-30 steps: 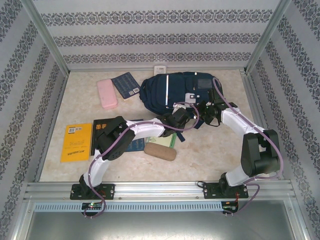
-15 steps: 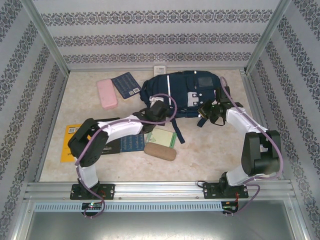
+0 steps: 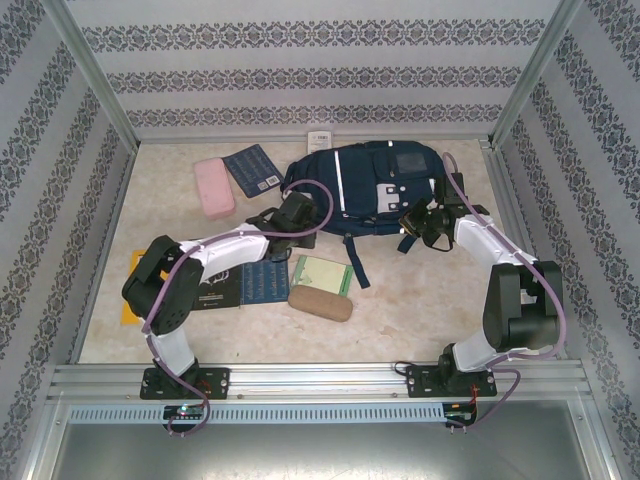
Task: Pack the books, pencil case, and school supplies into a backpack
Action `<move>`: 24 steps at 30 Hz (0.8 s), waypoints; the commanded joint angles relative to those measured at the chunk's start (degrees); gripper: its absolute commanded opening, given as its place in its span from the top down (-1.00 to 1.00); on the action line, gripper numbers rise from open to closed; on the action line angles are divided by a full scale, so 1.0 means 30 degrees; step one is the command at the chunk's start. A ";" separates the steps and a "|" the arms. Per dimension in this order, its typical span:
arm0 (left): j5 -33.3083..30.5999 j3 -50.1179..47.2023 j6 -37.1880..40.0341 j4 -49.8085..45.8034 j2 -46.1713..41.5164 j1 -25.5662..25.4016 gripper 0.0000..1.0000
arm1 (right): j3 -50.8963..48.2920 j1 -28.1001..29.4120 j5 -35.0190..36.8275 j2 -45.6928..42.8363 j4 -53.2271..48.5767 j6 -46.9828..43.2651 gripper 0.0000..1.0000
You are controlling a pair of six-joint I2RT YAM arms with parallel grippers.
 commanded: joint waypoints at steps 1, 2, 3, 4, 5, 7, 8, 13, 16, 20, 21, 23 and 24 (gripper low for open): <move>0.1534 0.0816 0.0258 0.1186 0.0938 -0.1214 0.43 | -0.0076 -0.0095 -0.0497 -0.0142 0.0820 -0.0160 1.00; 0.1697 0.1009 0.0244 0.1307 0.1223 -0.1412 0.43 | -0.0117 -0.0109 -0.0487 -0.0133 0.0826 -0.0169 1.00; 0.1832 0.1195 0.0165 0.1426 0.1561 -0.1611 0.42 | -0.0124 -0.0109 -0.0480 -0.0140 0.0806 -0.0165 1.00; 0.1968 0.1360 0.0104 0.1592 0.1852 -0.1766 0.41 | -0.0151 -0.0109 -0.0487 -0.0080 0.0798 -0.0213 1.00; 0.2152 0.1506 0.0062 0.1728 0.2092 -0.1906 0.40 | -0.0149 -0.0109 -0.0487 -0.0045 0.0818 -0.0258 1.00; 0.2242 0.2003 0.0041 0.1714 0.2711 -0.2141 0.37 | -0.0208 -0.0106 -0.0469 0.0158 0.0839 -0.0328 1.00; 0.2269 0.2225 0.0036 0.1680 0.2917 -0.2227 0.34 | -0.0226 -0.0109 -0.0487 0.0291 0.0868 -0.0348 1.00; 0.1612 0.3119 0.0145 0.1309 0.3784 -0.2429 0.24 | -0.0206 -0.0109 -0.0310 0.1314 0.1007 -0.0516 1.00; 0.1067 0.3582 0.0244 0.0949 0.4163 -0.2421 0.19 | -0.0056 -0.0109 -0.0139 0.2021 0.0969 -0.0731 1.00; 0.0912 0.4375 0.0377 0.0342 0.4650 -0.2436 0.16 | 0.0190 -0.0153 -0.0177 0.2763 0.0891 -0.0925 1.00; 0.0867 0.4511 0.0396 0.0247 0.4771 -0.2421 0.16 | 0.0265 -0.0139 -0.0261 0.2895 0.0890 -0.0930 1.00; 0.0715 0.4689 0.0480 -0.0010 0.4958 -0.2420 0.16 | 0.0337 -0.0141 -0.0295 0.3047 0.0891 -0.0938 1.00; 0.0664 0.4755 0.0576 -0.0129 0.5038 -0.2422 0.17 | 0.0359 -0.0139 -0.0292 0.3080 0.0892 -0.0928 1.00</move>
